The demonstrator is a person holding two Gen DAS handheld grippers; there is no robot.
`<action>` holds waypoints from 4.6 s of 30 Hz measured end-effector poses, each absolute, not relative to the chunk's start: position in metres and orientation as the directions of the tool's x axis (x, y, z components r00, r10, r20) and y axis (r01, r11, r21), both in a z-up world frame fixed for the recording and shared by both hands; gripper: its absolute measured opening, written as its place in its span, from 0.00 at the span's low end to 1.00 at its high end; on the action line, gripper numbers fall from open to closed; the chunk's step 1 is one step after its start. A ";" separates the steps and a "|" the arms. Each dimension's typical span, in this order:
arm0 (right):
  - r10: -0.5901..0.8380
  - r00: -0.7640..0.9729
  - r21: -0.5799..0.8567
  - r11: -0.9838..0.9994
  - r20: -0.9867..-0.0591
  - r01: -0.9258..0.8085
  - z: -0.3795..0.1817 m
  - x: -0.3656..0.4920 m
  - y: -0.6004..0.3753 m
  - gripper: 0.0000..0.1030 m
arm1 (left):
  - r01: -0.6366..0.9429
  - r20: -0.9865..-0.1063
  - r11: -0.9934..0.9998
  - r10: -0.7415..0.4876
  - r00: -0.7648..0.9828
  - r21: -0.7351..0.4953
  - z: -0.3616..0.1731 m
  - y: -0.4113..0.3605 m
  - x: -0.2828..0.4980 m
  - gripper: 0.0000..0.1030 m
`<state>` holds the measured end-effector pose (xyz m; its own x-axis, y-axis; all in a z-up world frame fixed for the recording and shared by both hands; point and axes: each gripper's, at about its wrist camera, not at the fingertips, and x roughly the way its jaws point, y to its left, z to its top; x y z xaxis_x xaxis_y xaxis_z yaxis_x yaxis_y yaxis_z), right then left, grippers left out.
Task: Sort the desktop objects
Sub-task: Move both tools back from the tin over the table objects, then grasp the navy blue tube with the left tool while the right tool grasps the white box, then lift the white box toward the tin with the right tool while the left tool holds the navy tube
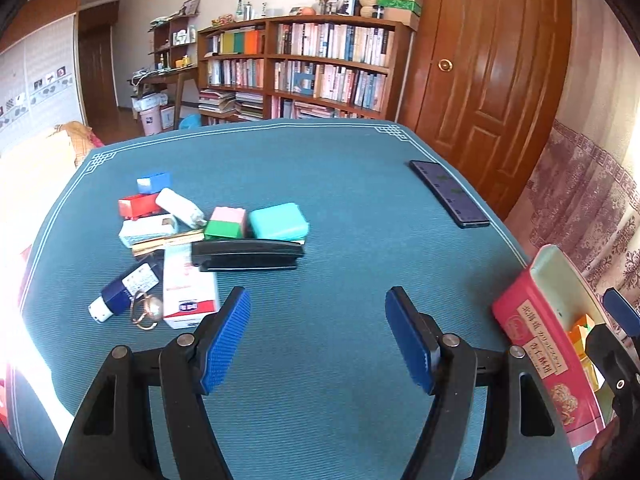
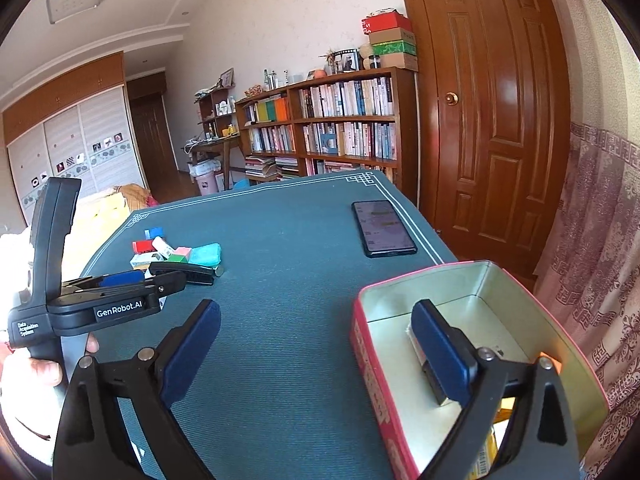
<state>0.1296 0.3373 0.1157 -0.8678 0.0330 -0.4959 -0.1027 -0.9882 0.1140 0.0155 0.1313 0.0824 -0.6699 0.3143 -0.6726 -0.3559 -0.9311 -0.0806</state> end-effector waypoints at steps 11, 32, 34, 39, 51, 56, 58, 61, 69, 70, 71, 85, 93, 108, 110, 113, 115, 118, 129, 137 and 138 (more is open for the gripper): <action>-0.027 -0.837 0.089 -0.996 -0.547 -0.026 0.098 0.098 0.296 0.95 | -0.199 -0.688 -0.979 0.169 -0.706 -0.036 0.070 0.048 -0.013 0.71; -0.105 -0.779 0.098 -0.994 -0.618 0.056 0.069 0.059 0.255 0.95 | -0.195 -0.741 -0.974 0.046 -0.670 0.116 0.025 0.002 -0.074 0.71; -0.108 -0.773 0.102 -0.993 -0.625 0.057 0.067 0.056 0.255 0.95 | -0.205 -0.730 -0.970 0.046 -0.682 0.130 0.025 0.006 -0.073 0.71; -0.123 -0.763 0.109 -0.992 -0.634 0.070 0.064 0.047 0.252 0.95 | -0.225 -0.736 -0.966 0.057 -0.675 0.131 0.026 0.011 -0.078 0.71; -0.178 -0.751 0.104 -0.984 -0.636 0.145 0.067 0.023 0.225 0.95 | -0.221 -0.728 -0.975 0.148 -0.669 0.004 0.029 0.002 -0.063 0.30; -0.209 -0.730 0.090 -0.976 -0.651 0.200 0.062 0.012 0.203 0.91 | -0.168 -0.710 -0.983 0.167 -0.684 -0.069 0.038 -0.015 -0.058 0.25; -0.218 -0.721 0.077 -0.972 -0.658 0.224 0.060 0.007 0.192 0.88 | -0.153 -0.711 -0.984 0.169 -0.683 -0.087 0.039 -0.021 -0.059 0.25; -0.242 -0.697 0.083 -0.964 -0.675 0.254 0.057 -0.004 0.178 0.79 | -0.139 -0.720 -0.985 0.169 -0.673 -0.101 0.035 -0.025 -0.061 0.25; -0.250 -0.664 0.067 -0.955 -0.705 0.289 0.042 -0.025 0.146 0.72 | -0.129 -0.739 -0.988 0.152 -0.656 -0.088 0.021 -0.021 -0.071 0.25; -0.249 -0.662 0.066 -0.955 -0.707 0.288 0.041 -0.027 0.144 0.72 | -0.126 -0.744 -0.988 0.151 -0.651 -0.091 0.018 -0.021 -0.073 0.25; -0.247 -0.662 0.064 -0.955 -0.708 0.288 0.039 -0.028 0.141 0.72 | -0.124 -0.741 -0.988 0.150 -0.655 -0.091 0.017 -0.021 -0.075 0.25; -0.176 -0.660 0.018 -0.971 -0.731 0.239 0.022 -0.045 0.131 0.60 | -0.062 -0.718 -0.980 0.181 -0.672 -0.189 0.027 -0.047 -0.070 0.23; -0.158 -0.652 -0.005 -0.971 -0.741 0.241 0.022 -0.060 0.120 0.59 | -0.075 -0.711 -0.981 0.181 -0.679 -0.177 0.029 -0.042 -0.066 0.23; -0.249 -0.643 0.077 -0.956 -0.724 0.284 0.029 -0.027 0.136 0.49 | -0.063 -0.706 -0.985 0.157 -0.690 -0.158 0.029 -0.043 -0.065 0.23; -0.260 -0.651 0.092 -0.955 -0.713 0.281 0.035 -0.015 0.143 0.49 | -0.065 -0.704 -0.985 0.158 -0.693 -0.157 0.031 -0.042 -0.063 0.23; -0.268 -0.670 0.114 -0.957 -0.692 0.265 0.045 0.002 0.156 0.49 | -0.069 -0.700 -0.984 0.165 -0.695 -0.163 0.035 -0.039 -0.060 0.23; -0.265 -0.684 0.122 -0.960 -0.679 0.251 0.052 0.012 0.165 0.49 | -0.072 -0.696 -0.984 0.167 -0.698 -0.164 0.039 -0.035 -0.058 0.23; -0.255 -0.704 0.127 -0.965 -0.663 0.230 0.062 0.026 0.180 0.49 | -0.087 -0.686 -0.984 0.171 -0.707 -0.155 0.047 -0.027 -0.052 0.23; -0.194 -0.759 0.146 -0.981 -0.622 0.131 0.081 0.067 0.240 0.49 | -0.192 -0.676 -0.971 0.236 -0.699 -0.140 0.057 0.021 -0.019 0.23; -0.114 -0.782 0.138 -0.990 -0.612 0.036 0.087 0.085 0.284 0.49 | -0.279 -0.668 -0.950 0.299 -0.682 -0.140 0.064 0.063 0.002 0.23; -0.100 -0.786 0.131 -0.991 -0.610 0.024 0.088 0.089 0.290 0.49 | -0.292 -0.668 -0.946 0.307 -0.678 -0.138 0.065 0.069 0.005 0.23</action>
